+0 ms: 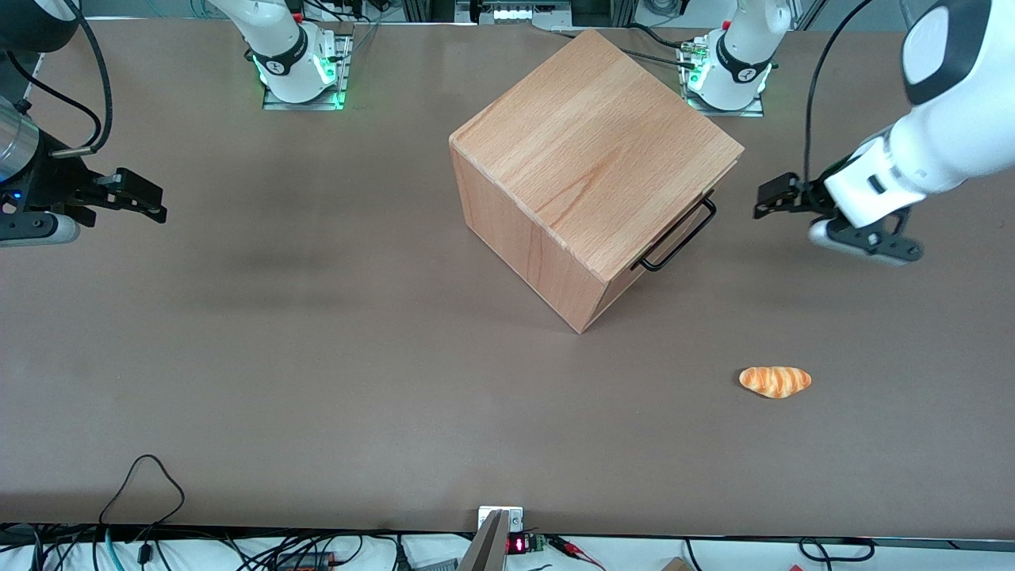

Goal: Open top drawer with left arm

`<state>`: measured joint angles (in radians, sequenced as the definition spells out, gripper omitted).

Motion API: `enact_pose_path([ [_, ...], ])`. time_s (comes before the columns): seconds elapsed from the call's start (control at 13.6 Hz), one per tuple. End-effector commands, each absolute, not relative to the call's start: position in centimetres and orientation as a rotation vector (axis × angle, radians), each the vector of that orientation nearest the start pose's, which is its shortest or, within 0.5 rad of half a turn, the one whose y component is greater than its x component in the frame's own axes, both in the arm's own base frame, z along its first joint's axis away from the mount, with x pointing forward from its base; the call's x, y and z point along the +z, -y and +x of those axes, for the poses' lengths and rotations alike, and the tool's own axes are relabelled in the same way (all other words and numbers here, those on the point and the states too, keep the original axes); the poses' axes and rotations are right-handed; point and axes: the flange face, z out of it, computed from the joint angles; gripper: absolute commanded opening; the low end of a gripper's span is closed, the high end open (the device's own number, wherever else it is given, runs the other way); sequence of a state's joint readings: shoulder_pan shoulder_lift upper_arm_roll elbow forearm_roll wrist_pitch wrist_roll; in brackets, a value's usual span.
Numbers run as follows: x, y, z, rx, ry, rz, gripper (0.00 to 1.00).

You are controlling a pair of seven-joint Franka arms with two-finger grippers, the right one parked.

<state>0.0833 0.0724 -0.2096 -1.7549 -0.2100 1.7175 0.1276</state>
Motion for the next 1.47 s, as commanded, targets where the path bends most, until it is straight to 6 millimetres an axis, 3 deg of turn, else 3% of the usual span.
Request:
enact_pose_path([
  [0.0,48.9,10.4,56.7,0.177,-0.511,-3.373,1.0],
  [0.29,47.3,13.3,55.7,0.2,-0.656,-3.349,1.0],
  [0.59,45.1,13.5,55.7,0.12,-0.868,-3.304,1.0],
  [0.81,43.9,13.5,56.1,0.091,-0.873,-3.304,1.0],
  [1.39,41.4,16.2,56.0,0.051,-0.919,-3.316,1.0],
])
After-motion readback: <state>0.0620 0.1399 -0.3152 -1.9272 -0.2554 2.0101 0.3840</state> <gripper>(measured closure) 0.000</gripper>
